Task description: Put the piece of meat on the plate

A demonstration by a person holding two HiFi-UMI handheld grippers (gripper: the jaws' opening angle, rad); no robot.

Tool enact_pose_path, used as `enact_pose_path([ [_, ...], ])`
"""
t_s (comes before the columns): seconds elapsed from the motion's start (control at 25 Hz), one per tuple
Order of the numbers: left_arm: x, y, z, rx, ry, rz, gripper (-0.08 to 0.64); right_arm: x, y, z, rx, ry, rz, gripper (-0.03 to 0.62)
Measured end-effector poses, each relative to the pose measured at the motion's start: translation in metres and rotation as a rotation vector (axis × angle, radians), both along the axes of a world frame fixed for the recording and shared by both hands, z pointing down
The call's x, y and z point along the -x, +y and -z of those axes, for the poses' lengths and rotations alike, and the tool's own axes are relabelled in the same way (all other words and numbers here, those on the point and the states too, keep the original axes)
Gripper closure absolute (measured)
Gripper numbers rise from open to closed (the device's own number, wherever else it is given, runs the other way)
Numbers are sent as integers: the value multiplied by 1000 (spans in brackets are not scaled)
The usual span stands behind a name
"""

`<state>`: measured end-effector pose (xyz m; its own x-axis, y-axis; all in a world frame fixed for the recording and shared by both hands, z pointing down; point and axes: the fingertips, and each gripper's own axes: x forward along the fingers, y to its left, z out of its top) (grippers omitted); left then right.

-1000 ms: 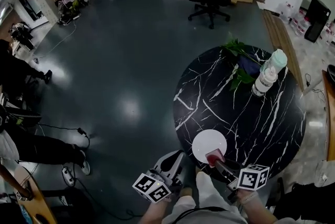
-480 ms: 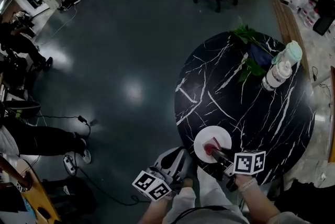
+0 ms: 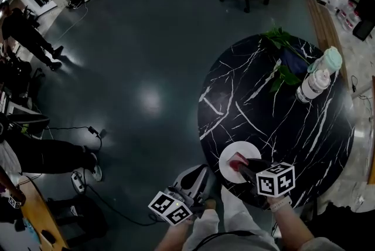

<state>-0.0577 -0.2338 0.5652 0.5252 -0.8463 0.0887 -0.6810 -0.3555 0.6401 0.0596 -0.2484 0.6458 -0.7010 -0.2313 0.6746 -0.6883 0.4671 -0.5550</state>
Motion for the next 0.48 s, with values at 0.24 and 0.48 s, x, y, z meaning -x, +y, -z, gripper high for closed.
enact_pose_path([
  [0.24, 1, -1, 1, 1, 7, 3, 551, -7, -10, 3, -180, 152, 68, 415],
  [0.48, 3, -1, 3, -5, 12, 3, 551, -12, -17, 19, -287, 162, 35, 353],
])
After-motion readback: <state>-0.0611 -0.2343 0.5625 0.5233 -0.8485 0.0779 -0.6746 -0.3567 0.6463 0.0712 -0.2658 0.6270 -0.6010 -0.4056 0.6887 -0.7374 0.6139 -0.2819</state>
